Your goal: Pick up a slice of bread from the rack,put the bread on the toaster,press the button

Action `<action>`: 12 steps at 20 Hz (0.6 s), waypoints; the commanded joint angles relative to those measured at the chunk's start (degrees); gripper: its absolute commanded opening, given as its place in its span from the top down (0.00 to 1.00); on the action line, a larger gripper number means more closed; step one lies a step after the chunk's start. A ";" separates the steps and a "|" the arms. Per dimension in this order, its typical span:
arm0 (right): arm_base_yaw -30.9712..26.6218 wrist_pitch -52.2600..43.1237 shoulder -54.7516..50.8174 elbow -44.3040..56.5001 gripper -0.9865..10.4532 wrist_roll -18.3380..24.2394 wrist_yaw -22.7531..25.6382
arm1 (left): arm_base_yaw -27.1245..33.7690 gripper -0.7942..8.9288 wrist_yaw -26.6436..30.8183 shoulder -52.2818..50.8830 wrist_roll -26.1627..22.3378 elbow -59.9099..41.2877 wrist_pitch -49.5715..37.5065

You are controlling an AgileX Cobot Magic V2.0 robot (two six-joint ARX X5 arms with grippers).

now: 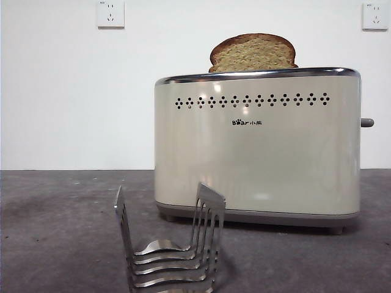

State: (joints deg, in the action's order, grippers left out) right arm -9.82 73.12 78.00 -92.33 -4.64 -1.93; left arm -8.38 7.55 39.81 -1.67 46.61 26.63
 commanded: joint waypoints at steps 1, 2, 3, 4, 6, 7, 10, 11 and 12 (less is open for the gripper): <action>0.09 -3.32 2.23 -0.09 0.91 0.44 0.04 | 2.51 0.92 -0.72 -7.08 -0.94 -15.96 -14.10; 0.09 -5.49 3.32 -0.09 0.91 0.44 0.04 | 3.17 0.92 -1.01 -10.73 -0.94 -21.99 -17.86; 0.09 -7.30 4.07 -0.09 0.91 0.44 0.04 | 3.65 0.92 -1.75 -13.77 -0.98 -26.45 -19.93; 0.09 -9.64 4.85 -0.09 0.91 0.44 0.04 | 4.17 0.92 -2.03 -17.46 -0.96 -31.23 -21.68; 0.09 -13.79 5.88 -0.09 0.91 0.44 0.04 | 4.68 0.92 -2.29 -23.34 -0.70 -37.90 -23.17; 0.09 -15.89 6.27 -0.09 0.91 0.44 0.04 | 4.81 0.92 -3.04 -26.18 -0.22 -40.54 -23.26; 0.09 -21.03 6.62 -0.09 0.91 0.44 0.04 | 5.11 0.92 -3.56 -33.00 1.36 -45.35 -23.17; 0.09 -22.25 6.62 -0.09 0.91 0.44 0.07 | 5.11 0.92 -3.56 -34.27 1.66 -46.05 -23.08; 0.09 -23.54 6.62 -0.09 0.91 0.46 0.04 | 5.11 0.92 -3.48 -35.26 1.62 -46.18 -21.75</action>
State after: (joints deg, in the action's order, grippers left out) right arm -9.82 50.00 84.27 -92.33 -4.64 -1.93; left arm -3.46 4.12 4.82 -0.80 1.04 4.97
